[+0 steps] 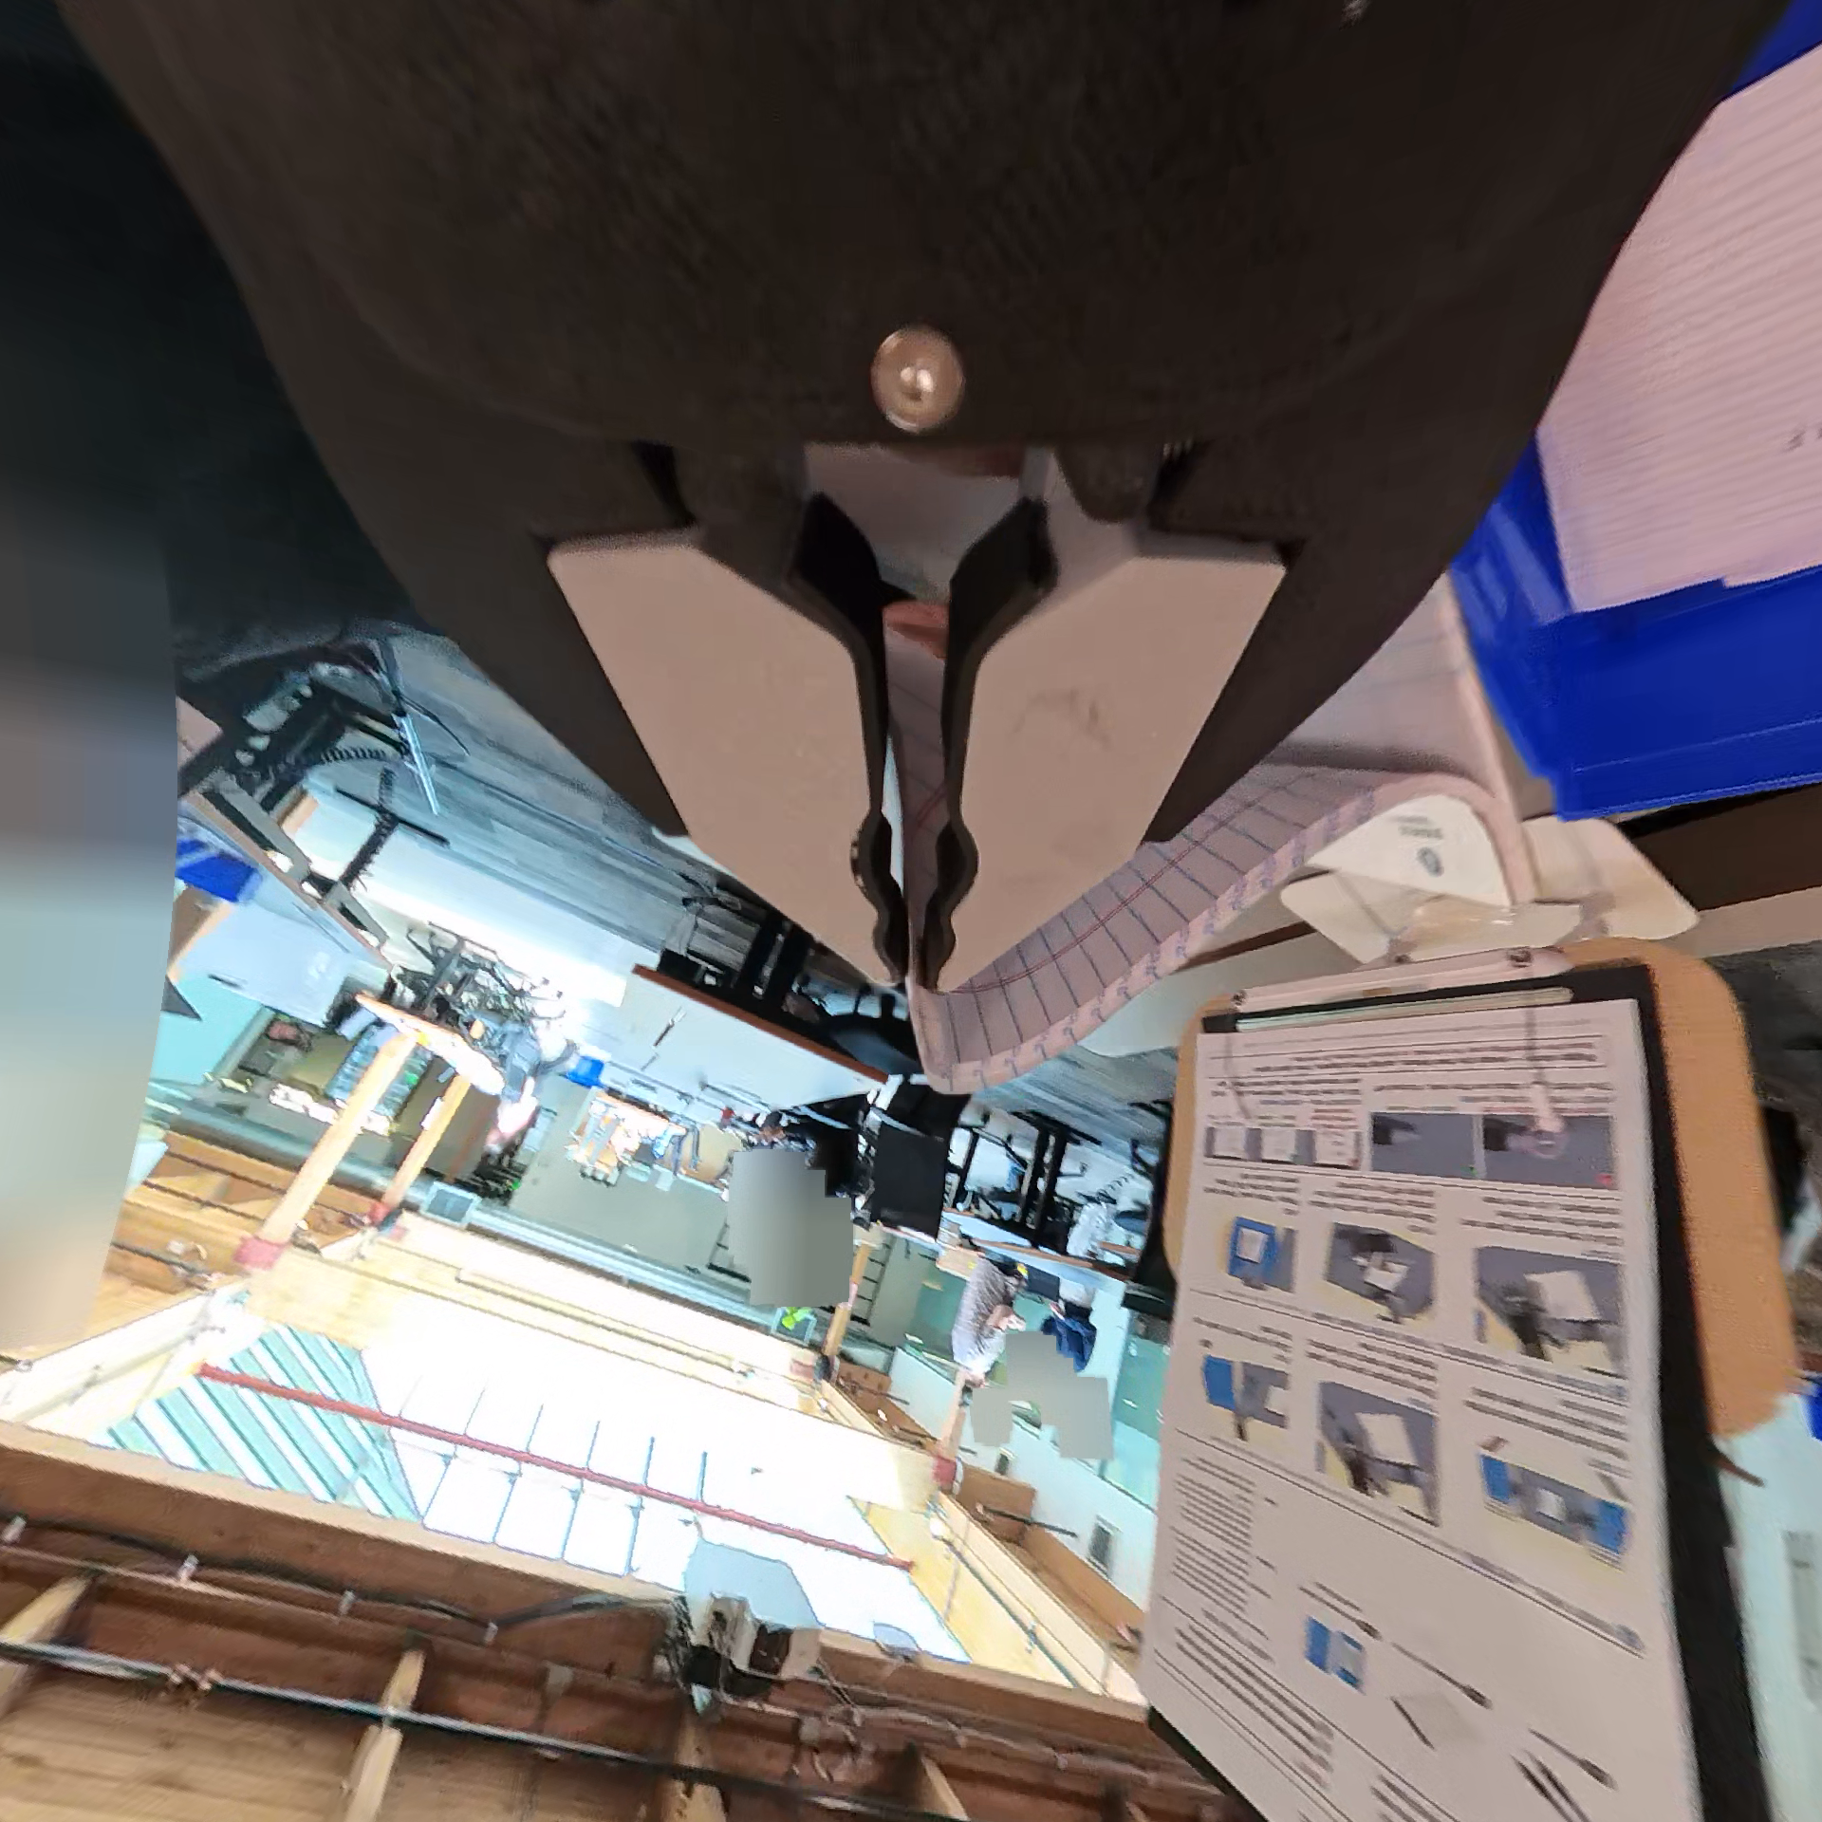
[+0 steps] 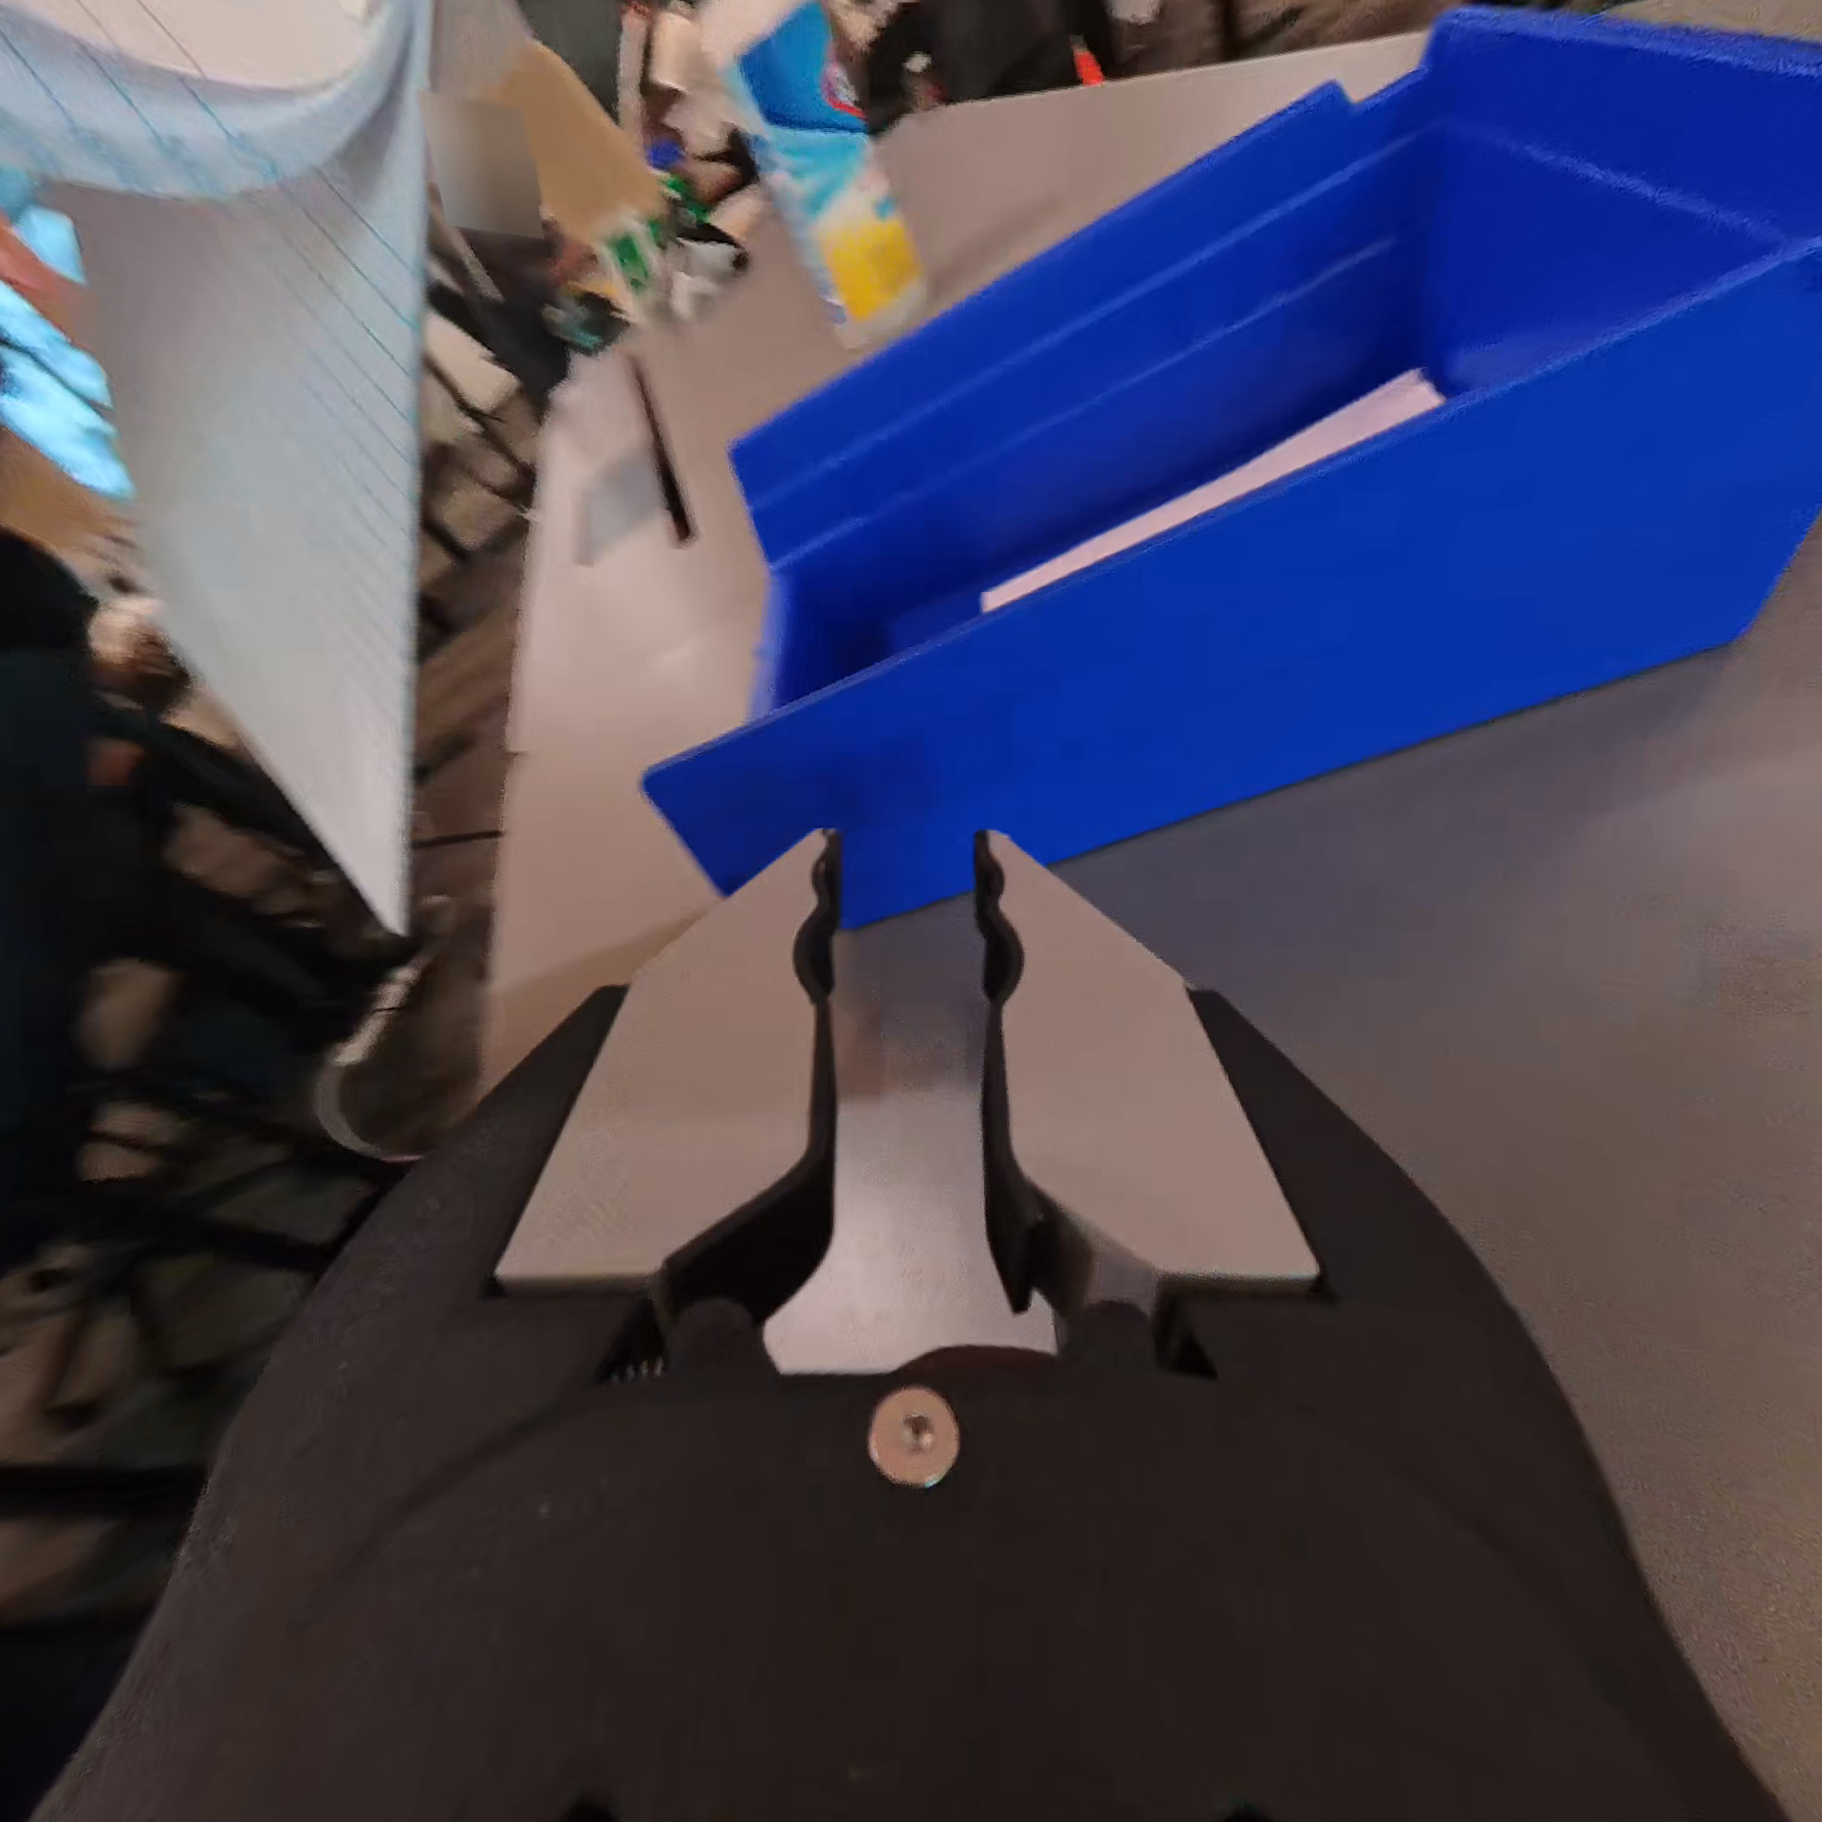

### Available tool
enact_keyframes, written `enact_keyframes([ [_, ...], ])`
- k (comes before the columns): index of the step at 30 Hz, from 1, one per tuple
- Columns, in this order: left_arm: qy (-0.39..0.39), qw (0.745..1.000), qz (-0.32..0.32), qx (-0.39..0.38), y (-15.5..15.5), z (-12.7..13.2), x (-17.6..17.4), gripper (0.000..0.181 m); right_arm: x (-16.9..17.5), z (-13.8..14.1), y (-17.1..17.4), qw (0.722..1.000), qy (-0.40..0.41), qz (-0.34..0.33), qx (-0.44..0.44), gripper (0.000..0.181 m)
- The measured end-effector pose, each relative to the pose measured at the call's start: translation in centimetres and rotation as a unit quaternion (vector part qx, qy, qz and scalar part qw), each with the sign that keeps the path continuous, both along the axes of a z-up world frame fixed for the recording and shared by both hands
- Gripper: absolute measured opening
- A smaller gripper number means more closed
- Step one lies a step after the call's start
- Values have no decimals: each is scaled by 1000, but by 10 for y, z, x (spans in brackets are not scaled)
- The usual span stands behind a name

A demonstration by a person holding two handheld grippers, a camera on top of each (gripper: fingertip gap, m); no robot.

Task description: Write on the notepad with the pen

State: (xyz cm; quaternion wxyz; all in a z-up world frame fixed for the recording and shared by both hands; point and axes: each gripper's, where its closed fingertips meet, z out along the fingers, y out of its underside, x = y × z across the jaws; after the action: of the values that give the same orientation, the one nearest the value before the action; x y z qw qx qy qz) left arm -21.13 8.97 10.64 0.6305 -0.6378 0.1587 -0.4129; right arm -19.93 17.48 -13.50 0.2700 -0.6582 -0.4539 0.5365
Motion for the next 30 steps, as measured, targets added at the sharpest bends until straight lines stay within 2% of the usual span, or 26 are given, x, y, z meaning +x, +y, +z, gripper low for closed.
enact_keyframes([
  [4,48,997,-54,-13,5,-9,43,1,40,31,10,992,75,40,-88,42],
  [8,83,992,-89,-34,10,-19,73,2,88,80,32,961,203,73,-172,60],
  [11,105,990,-88,-45,18,-24,87,1,111,92,45,955,230,69,-171,61],
  [14,120,988,-85,-55,24,-29,96,2,121,100,40,955,236,88,-157,62],
  [19,129,985,-86,-73,29,-37,99,1,129,105,35,965,222,88,-108,63],
  [21,136,985,-76,-76,32,-41,96,1,136,109,43,964,235,72,-105,67],
  [23,130,985,-76,-79,32,-43,95,1,142,114,42,958,247,83,-118,67],
  [30,137,983,-74,-96,34,-55,94,1,118,81,9,977,141,135,-87,68],
])
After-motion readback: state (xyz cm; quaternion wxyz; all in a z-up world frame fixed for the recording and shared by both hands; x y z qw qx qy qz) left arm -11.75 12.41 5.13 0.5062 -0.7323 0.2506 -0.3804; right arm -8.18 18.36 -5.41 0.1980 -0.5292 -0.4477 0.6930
